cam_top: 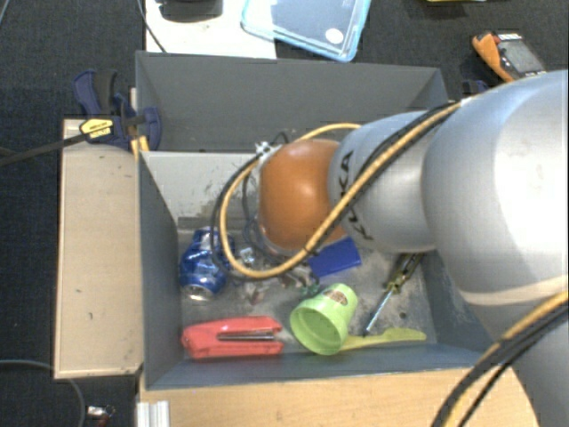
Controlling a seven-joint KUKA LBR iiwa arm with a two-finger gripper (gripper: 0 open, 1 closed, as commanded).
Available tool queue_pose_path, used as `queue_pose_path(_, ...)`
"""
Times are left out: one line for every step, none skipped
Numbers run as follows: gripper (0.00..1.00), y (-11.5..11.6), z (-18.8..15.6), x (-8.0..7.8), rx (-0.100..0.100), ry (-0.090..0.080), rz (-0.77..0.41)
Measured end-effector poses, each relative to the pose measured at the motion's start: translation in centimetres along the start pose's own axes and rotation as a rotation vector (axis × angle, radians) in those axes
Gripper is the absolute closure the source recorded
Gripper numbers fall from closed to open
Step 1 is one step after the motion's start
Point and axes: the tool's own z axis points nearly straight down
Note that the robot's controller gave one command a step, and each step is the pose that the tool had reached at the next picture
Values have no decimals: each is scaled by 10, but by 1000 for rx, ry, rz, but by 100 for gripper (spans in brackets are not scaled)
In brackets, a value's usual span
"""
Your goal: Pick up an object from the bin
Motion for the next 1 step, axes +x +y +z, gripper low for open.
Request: queue_pose_path(100, 0, 0, 0, 0, 0, 2)
